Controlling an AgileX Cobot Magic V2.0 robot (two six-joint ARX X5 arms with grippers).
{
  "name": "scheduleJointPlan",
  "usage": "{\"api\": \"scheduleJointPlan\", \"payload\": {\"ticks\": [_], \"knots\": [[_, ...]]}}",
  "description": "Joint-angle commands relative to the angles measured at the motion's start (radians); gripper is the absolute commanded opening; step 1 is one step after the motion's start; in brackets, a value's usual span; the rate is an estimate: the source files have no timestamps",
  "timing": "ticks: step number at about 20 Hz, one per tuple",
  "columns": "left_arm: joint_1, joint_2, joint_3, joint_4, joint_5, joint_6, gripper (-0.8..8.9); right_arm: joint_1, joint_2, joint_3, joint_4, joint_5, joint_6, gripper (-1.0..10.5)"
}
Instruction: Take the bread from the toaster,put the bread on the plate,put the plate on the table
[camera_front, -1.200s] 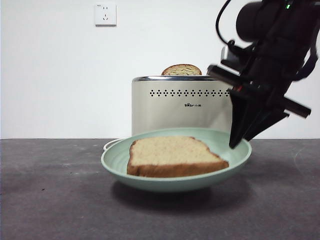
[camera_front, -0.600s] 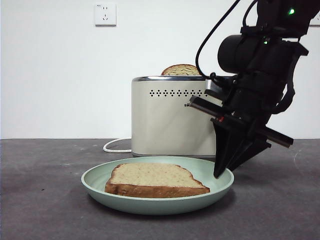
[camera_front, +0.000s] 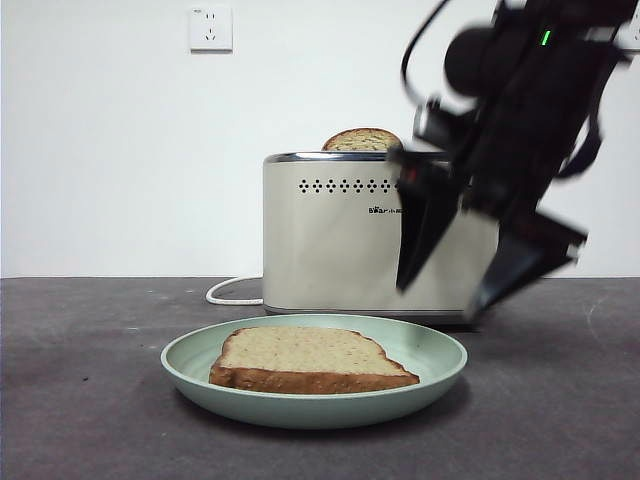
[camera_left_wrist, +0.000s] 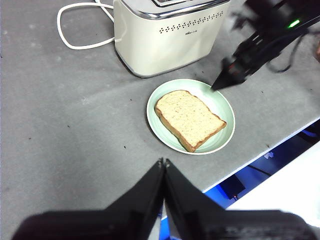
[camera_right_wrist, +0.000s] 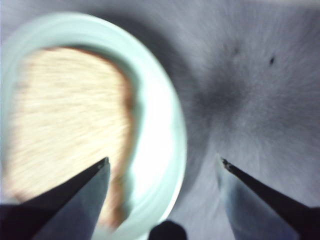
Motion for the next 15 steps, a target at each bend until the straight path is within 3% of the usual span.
{"api": "scheduleJointPlan", "payload": {"ticks": [1, 5, 9, 12, 13, 15], "knots": [[0.001, -0.003, -0.001, 0.005, 0.002, 0.013, -0.09, 0.004, -0.113, -0.003, -0.062, -0.005, -0.052, 3.5], [0.001, -0.003, -0.001, 0.006, 0.002, 0.013, -0.09, 0.055, -0.369, -0.003, -0.241, -0.004, -0.121, 3.5], [0.001, -0.003, -0.001, 0.005, 0.002, 0.013, -0.09, 0.118, -0.614, -0.003, -0.381, -0.01, -0.127, 3.5], [0.001, -0.003, -0.001, 0.005, 0.003, 0.012, -0.09, 0.157, -0.759, -0.003, -0.467, -0.08, -0.115, 3.4], [0.001, -0.003, -0.001, 0.005, 0.004, 0.012, -0.09, 0.164, -0.795, -0.003, -0.492, -0.08, -0.107, 3.3], [0.001, -0.003, -0.001, 0.005, 0.006, 0.012, -0.09, 0.168, -0.847, -0.003, -0.546, -0.08, -0.106, 1.5]]}}
